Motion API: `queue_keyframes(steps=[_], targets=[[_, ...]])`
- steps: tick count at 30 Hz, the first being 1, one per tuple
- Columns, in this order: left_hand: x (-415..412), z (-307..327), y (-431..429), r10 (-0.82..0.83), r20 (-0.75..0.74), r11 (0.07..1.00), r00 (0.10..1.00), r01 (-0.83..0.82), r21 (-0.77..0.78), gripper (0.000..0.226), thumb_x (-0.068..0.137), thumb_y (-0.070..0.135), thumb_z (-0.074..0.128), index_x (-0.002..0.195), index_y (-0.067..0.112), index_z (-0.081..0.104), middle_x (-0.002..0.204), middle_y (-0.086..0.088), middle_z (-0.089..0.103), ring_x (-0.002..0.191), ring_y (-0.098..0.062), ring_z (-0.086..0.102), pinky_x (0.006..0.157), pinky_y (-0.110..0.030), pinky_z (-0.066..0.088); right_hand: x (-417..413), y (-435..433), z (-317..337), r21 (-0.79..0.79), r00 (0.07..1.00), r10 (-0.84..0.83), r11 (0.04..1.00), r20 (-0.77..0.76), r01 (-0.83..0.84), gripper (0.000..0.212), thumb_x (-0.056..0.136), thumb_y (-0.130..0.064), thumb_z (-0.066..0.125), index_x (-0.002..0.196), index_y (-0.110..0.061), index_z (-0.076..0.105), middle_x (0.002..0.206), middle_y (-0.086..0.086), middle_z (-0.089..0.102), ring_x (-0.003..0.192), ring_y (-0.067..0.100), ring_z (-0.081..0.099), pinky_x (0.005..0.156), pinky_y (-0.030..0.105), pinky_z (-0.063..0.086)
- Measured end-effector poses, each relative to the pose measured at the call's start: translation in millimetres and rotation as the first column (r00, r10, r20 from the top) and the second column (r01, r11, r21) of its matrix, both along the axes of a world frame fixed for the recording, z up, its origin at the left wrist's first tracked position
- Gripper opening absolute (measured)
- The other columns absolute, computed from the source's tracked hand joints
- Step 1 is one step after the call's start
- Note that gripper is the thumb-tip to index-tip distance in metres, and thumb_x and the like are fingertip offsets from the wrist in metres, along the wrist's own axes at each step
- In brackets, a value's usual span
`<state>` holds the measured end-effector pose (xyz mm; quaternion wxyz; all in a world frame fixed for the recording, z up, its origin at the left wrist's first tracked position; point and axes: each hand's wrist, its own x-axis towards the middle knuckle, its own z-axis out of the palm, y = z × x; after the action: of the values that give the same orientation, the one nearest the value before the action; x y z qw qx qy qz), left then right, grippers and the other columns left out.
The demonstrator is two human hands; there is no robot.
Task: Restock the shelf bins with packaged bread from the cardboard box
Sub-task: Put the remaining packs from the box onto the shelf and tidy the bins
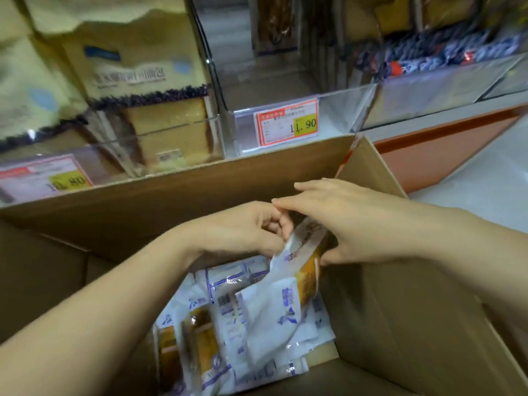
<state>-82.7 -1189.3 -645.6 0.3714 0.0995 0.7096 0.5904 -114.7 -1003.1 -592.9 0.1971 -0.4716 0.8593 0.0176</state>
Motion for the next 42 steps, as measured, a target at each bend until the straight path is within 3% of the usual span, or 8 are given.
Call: queue_keyframes(steps=[7,10,16,22,27,33,38,42], targets=[[-2.7,43.3,-17.2,-0.022,-0.047,0.998,0.999,0.024,0.051,0.023,0.08,-0.003,0.062,0.076,0.02,0.062,0.072,0.001,0.059,0.064,-0.005,0.053,0.06,-0.013,0.045,-1.5,1.6,9.2,-0.212,0.997,-0.034,0.976,0.076,0.05,0.048,0.074,-0.038,0.075,0.117,-0.029,0.055,0.089,-0.015,0.05,0.077,0.001,0.048,0.071,0.024,0.043],[2.3,50.3,-33.2,0.104,0.089,0.976,0.991,-0.119,0.181,0.012,0.077,0.0,0.06,0.086,0.009,0.058,0.08,-0.006,0.07,0.072,-0.011,0.066,0.064,-0.018,0.053,-1.0,3.0,11.9,-0.276,0.998,0.008,0.961,0.056,0.008,0.006,0.083,-0.03,0.068,0.084,-0.026,0.064,0.078,-0.013,0.047,0.073,0.003,0.047,0.07,0.026,0.044],[12.9,50.3,-48.1,0.206,0.043,0.962,0.978,-0.211,0.172,0.012,0.074,0.018,0.075,0.083,0.014,0.068,0.09,-0.009,0.071,0.085,-0.017,0.069,0.074,-0.025,0.056,4.3,3.6,13.6,-0.315,0.999,0.003,0.949,0.034,0.008,0.007,0.091,-0.028,0.056,0.085,-0.027,0.055,0.085,-0.014,0.046,0.08,0.005,0.048,0.074,0.028,0.044],[17.4,76.2,-68.4,0.375,-0.248,0.923,0.893,-0.385,0.012,0.1,0.05,0.087,0.064,0.129,0.025,0.056,0.133,-0.003,0.057,0.122,-0.019,0.054,0.102,-0.042,0.043,12.1,16.3,36.3,-0.659,0.962,-0.272,0.722,0.012,0.212,0.009,0.098,-0.031,0.043,0.091,-0.024,0.043,0.07,-0.008,0.054,0.064,0.01,0.051,0.058,0.03,0.037],[32.2,117.4,-20.9,0.507,-0.142,0.785,0.85,-0.386,0.485,0.107,0.046,0.086,0.059,0.134,0.026,0.05,0.139,-0.004,0.054,0.129,-0.025,0.049,0.102,-0.051,0.043,24.3,13.8,53.5,-0.847,0.899,-0.416,0.423,0.135,0.323,0.013,0.097,-0.018,0.049,0.086,-0.022,0.047,0.067,-0.006,0.055,0.066,0.007,0.053,0.059,0.017,0.036],[47.2,120.2,14.8,0.633,-0.304,0.77,0.712,-0.538,0.343,0.077,0.067,0.066,0.07,0.131,0.028,0.048,0.13,0.001,0.06,0.116,-0.015,0.059,0.098,-0.052,0.047,36.8,6.0,67.6,-0.793,0.784,-0.394,0.19,0.479,0.58,0.015,0.099,-0.023,0.046,0.084,-0.026,0.049,0.067,-0.007,0.06,0.06,-0.003,0.059,0.051,0.011,0.042],[45.8,125.7,19.4,0.706,-0.446,0.697,0.55,-0.653,0.298,0.049,0.08,0.021,0.071,0.122,0.032,0.047,0.118,0.01,0.063,0.107,-0.003,0.061,0.08,-0.025,0.056,35.6,-0.3,82.6,-0.779,0.773,-0.289,0.123,0.564,0.615,0.018,0.097,-0.025,0.051,0.114,-0.028,0.048,0.104,-0.011,0.061,0.094,0.002,0.061,0.069,0.013,0.052],[24.7,145.3,18.3,0.737,-0.564,0.615,0.373,-0.717,0.328,0.051,0.085,0.016,0.069,0.126,0.028,0.043,0.109,0.02,0.059,0.095,0.01,0.059,0.075,-0.013,0.053,26.9,2.5,92.0,-0.835,0.874,-0.387,0.341,0.295,0.433,0.048,0.091,-0.03,0.06,0.135,-0.031,0.042,0.125,-0.018,0.047,0.112,-0.006,0.044,0.087,0.007,0.04]])
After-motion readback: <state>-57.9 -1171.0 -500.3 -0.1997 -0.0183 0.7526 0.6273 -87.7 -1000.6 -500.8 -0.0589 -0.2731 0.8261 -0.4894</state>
